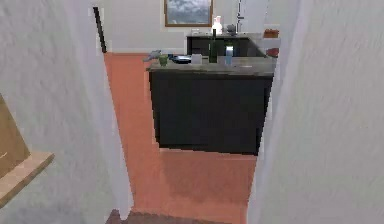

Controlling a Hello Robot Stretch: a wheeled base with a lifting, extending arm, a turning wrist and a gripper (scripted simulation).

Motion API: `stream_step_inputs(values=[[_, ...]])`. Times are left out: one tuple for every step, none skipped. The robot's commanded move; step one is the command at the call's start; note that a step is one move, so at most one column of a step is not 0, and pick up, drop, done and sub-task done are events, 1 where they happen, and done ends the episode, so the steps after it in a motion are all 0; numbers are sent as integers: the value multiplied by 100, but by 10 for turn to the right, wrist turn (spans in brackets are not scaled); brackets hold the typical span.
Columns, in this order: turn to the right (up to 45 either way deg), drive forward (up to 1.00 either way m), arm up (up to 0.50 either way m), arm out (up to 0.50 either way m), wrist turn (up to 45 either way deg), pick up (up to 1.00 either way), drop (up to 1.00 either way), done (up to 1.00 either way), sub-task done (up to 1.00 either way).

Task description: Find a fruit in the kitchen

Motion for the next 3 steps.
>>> stream_step_inputs(values=[[0, 100, 0, 0, 0, 0, 0, 0, 0], [150, 0, 0, 0, 0, 0, 0, 0, 0], [0, 5, 0, 0, 0, 0, 0, 0, 0]])
